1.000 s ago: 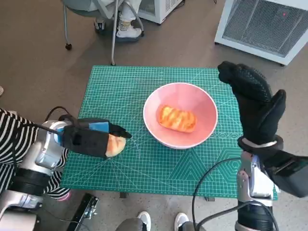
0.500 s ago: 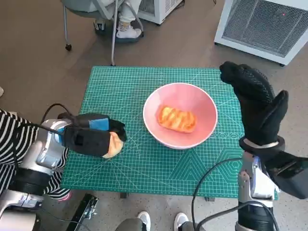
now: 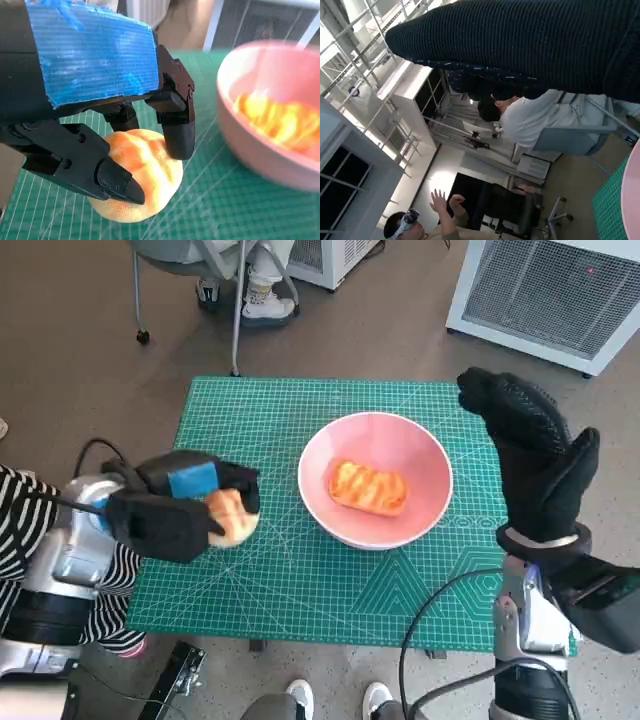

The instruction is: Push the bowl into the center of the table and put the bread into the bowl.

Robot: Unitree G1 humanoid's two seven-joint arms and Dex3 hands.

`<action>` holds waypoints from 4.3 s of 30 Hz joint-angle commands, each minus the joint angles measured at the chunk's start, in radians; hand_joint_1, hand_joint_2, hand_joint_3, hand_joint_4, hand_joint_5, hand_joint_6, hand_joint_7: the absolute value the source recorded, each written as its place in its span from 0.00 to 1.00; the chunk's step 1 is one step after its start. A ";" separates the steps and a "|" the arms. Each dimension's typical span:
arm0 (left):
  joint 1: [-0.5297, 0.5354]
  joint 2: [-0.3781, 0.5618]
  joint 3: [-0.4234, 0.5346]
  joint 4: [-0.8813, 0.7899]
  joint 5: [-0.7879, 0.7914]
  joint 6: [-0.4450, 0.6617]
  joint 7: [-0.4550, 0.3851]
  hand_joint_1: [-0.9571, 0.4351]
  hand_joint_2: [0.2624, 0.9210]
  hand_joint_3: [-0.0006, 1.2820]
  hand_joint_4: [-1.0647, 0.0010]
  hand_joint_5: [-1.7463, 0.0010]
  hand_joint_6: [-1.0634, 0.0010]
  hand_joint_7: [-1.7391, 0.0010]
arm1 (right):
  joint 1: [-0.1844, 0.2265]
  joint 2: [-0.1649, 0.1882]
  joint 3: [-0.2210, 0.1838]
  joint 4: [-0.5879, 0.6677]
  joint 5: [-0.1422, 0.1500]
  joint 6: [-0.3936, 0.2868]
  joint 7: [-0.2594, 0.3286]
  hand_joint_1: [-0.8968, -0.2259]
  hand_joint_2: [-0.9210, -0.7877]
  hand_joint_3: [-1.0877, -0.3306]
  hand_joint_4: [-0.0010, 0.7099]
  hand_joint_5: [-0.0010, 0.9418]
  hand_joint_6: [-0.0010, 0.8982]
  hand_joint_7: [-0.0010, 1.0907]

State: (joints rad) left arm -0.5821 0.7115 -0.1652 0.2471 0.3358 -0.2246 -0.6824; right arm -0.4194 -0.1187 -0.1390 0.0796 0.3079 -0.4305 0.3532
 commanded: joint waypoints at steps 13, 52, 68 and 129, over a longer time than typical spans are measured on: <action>-0.066 -0.025 0.082 -0.194 -0.092 0.069 0.023 0.69 1.00 0.06 0.34 0.35 0.44 0.30 | 0.024 -0.002 -0.005 0.004 -0.003 0.008 -0.011 0.28 0.00 0.48 0.30 0.00 0.11 0.37; -0.421 -0.354 -0.162 0.297 -0.015 -0.016 0.051 0.64 0.79 0.04 0.77 0.96 0.73 0.91 | 0.062 -0.002 -0.015 -0.052 -0.008 0.027 -0.045 0.29 0.00 0.47 0.28 0.00 0.10 0.38; -0.419 -0.345 -0.110 0.396 -0.092 -0.093 0.020 0.51 0.77 0.01 0.97 1.00 0.80 0.99 | 0.062 -0.015 -0.027 -0.073 -0.012 0.029 -0.062 0.28 0.00 0.48 0.29 0.01 0.10 0.38; -0.003 -0.656 0.284 0.157 -0.696 -0.305 0.110 0.26 1.00 0.14 0.98 0.99 1.00 0.82 | -0.071 -0.050 0.001 0.008 -0.045 0.028 -0.060 0.28 0.00 0.51 0.27 0.00 0.12 0.39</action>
State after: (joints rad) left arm -0.6094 0.0597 0.1159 0.4221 -0.3535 -0.5133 -0.5701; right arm -0.5093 -0.1809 -0.1459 0.0798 0.2702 -0.4045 0.2930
